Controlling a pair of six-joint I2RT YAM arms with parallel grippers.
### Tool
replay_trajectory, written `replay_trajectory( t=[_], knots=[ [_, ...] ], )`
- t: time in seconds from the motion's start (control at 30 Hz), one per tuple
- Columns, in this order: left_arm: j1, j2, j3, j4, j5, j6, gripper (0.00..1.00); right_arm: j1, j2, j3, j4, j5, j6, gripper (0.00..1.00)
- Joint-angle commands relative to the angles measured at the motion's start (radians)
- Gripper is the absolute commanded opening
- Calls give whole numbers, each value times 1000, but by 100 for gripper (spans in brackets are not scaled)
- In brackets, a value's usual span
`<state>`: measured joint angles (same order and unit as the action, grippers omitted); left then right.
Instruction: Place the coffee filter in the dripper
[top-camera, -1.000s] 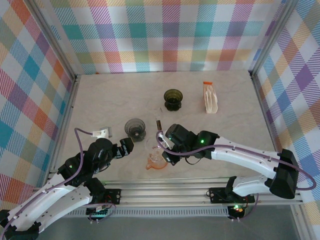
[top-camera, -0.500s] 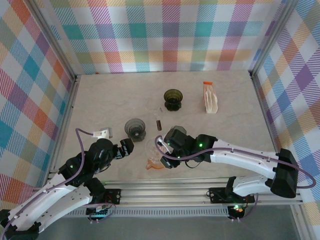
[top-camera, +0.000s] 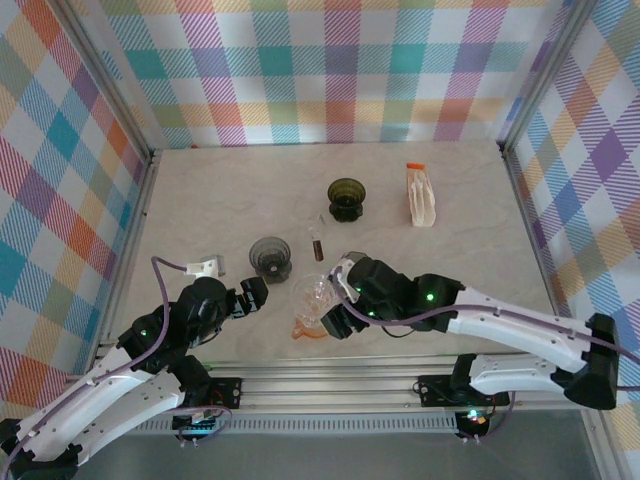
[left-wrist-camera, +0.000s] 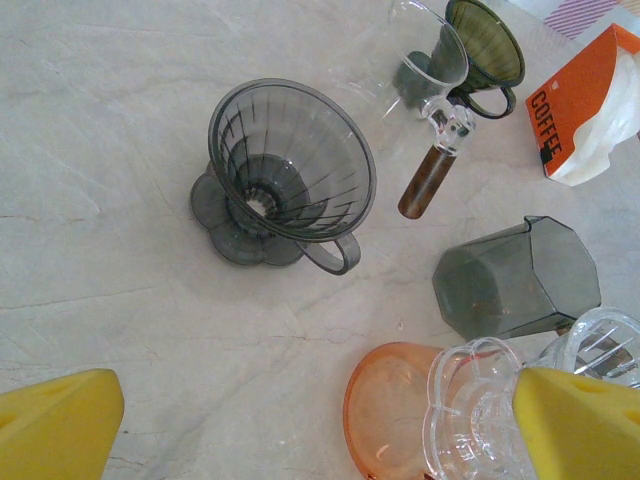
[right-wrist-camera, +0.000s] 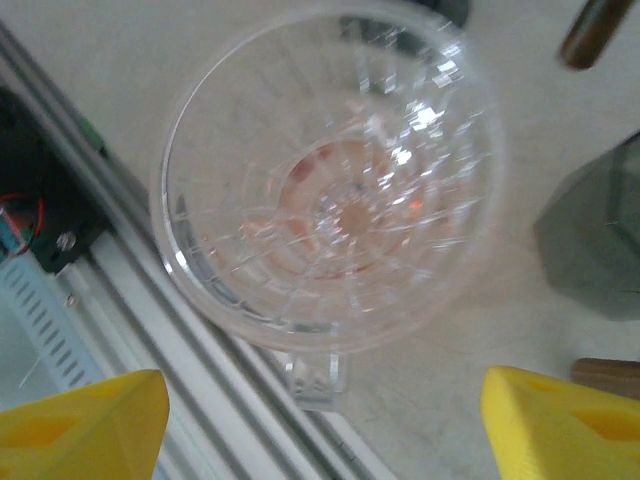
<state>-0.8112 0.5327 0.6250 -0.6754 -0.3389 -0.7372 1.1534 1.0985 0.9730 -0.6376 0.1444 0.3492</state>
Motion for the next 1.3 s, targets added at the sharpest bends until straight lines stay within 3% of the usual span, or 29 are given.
replay_trajectory(
  t=[0.0, 0.1, 0.23, 0.37, 0.5, 0.7, 1.27],
  knots=[
    [-10, -7, -11, 18, -12, 7, 100, -19, -77, -17, 7, 174, 34, 79],
    [-10, -3, -19, 31, -13, 6, 100, -142, -118, -25, 18, 183, 30, 74],
    [-10, 9, -30, 55, 1, 3, 100, -439, -103, -26, 94, 17, 0, 62],
    [-10, 27, -34, 69, 17, -7, 100, -703, 46, 27, 173, -88, -27, 46],
    [-11, 29, -45, 78, 34, -17, 100, -858, 256, 128, 208, -115, -48, 40],
    [-10, 36, -58, 91, 43, -22, 100, -956, 466, 285, 203, -78, -74, 31],
    [-8, 106, -47, 131, 42, 7, 100, -965, 765, 641, 89, 98, -110, 23]
  ],
)
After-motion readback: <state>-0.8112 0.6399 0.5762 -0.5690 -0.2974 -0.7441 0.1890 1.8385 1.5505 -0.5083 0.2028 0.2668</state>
